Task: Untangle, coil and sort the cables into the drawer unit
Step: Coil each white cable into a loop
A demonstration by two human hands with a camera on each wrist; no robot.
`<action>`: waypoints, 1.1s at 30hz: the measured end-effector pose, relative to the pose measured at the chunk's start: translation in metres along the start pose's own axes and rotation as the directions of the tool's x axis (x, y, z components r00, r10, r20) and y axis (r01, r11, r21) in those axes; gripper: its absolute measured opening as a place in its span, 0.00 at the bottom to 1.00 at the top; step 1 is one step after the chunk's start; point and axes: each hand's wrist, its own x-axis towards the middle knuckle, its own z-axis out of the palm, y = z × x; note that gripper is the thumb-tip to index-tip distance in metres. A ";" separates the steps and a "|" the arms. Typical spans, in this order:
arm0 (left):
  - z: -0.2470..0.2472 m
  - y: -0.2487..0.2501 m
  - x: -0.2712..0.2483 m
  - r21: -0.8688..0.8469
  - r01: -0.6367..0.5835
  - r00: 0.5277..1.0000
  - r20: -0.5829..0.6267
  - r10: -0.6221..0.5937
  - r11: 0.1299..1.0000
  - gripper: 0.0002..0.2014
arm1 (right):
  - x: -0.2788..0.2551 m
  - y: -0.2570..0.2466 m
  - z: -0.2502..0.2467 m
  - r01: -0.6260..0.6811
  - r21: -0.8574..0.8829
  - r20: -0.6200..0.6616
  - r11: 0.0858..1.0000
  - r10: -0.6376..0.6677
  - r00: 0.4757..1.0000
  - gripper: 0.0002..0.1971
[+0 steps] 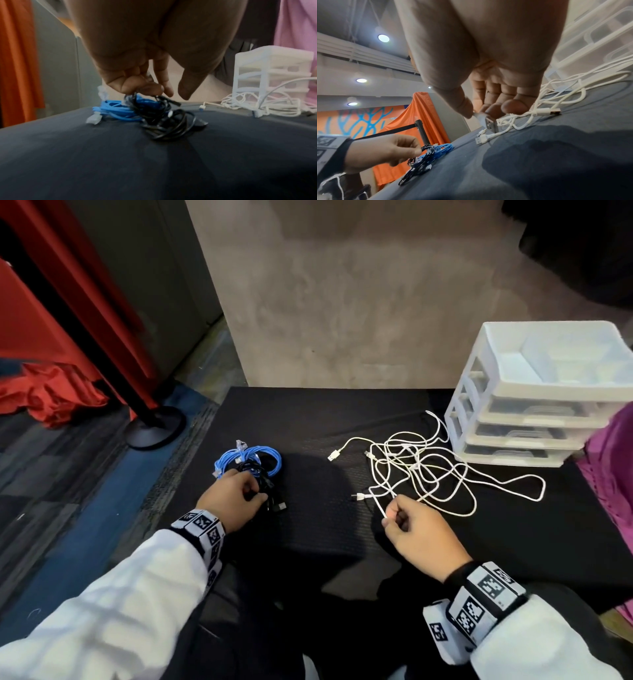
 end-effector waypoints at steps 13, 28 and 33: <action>0.019 0.169 -0.045 -0.902 0.152 0.987 0.159 -0.015 0.405 0.11 | -0.007 -0.049 0.003 0.227 0.085 -0.005 0.970 -0.227 0.974 0.09; -0.123 0.152 -0.058 -0.977 0.176 0.918 0.208 0.338 0.123 0.12 | 0.071 -0.017 -0.041 0.119 -0.143 -0.095 0.982 -0.134 0.986 0.10; -0.157 0.112 -0.039 -0.979 0.117 0.947 0.059 0.315 -0.168 0.10 | 0.092 -0.022 -0.092 0.103 -0.108 -0.176 0.989 -0.121 0.977 0.10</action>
